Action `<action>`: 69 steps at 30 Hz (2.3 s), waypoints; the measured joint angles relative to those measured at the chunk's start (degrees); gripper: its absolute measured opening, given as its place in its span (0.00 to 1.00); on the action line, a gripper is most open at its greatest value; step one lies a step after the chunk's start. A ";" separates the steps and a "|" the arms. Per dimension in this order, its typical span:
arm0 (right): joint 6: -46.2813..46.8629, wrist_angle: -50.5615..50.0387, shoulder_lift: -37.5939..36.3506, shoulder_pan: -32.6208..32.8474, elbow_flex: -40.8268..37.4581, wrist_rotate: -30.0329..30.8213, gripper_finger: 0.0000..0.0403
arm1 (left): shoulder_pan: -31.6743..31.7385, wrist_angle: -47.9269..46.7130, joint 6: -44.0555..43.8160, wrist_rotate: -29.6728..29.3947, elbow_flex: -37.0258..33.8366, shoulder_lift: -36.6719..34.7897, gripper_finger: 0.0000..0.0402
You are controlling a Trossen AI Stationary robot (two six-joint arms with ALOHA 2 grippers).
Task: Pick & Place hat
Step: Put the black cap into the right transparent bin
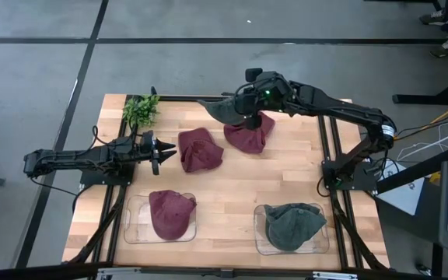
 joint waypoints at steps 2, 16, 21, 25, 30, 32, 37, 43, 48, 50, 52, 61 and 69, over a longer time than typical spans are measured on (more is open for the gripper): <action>0.38 -1.82 -1.00 0.20 0.00 0.11 0.01 | 0.00 0.00 0.01 0.00 0.00 -0.01 0.32; 23.65 -11.47 -9.04 1.77 0.00 -6.54 0.01 | 0.00 0.00 0.01 0.00 0.00 -0.01 0.32; 36.34 -11.96 -12.93 1.77 0.00 -14.77 0.01 | 0.00 0.00 -0.01 -0.02 0.00 -0.01 0.32; 44.00 -14.25 -15.63 1.80 0.00 -21.10 0.01 | 0.01 0.00 0.00 0.00 0.00 0.00 0.32; 50.96 -17.93 -17.74 3.75 0.00 -27.77 0.01 | 0.00 0.00 0.01 0.00 0.00 0.00 0.32; 53.75 -18.25 -18.27 5.17 0.00 -28.57 0.01 | 0.00 0.00 -0.01 0.00 0.00 -0.01 0.32; 61.92 -17.74 -18.61 9.66 0.00 -29.21 0.01 | 0.00 0.00 0.01 0.00 0.00 -0.01 0.32; 73.85 -14.71 -17.54 15.85 0.00 -32.58 0.01 | 0.00 0.00 -0.01 0.00 0.00 0.00 0.32; 78.01 -14.59 -16.59 21.14 0.00 -32.90 0.01 | 0.01 0.00 0.01 0.00 0.00 0.01 0.32; 78.28 -14.53 -16.59 23.30 0.00 -34.01 0.01 | 0.00 0.00 -0.01 0.00 0.00 -0.01 0.32; 78.94 -14.52 -16.59 25.63 0.00 -34.42 0.01 | 0.00 0.00 0.01 -0.01 0.00 0.01 0.32; 78.75 -12.87 -16.59 38.26 0.00 -37.36 0.01 | 0.00 0.00 0.01 0.00 0.00 -0.01 0.32; 75.88 -13.77 -16.67 50.30 0.00 -37.45 0.01 | 0.00 0.00 0.01 0.00 0.00 -0.01 0.32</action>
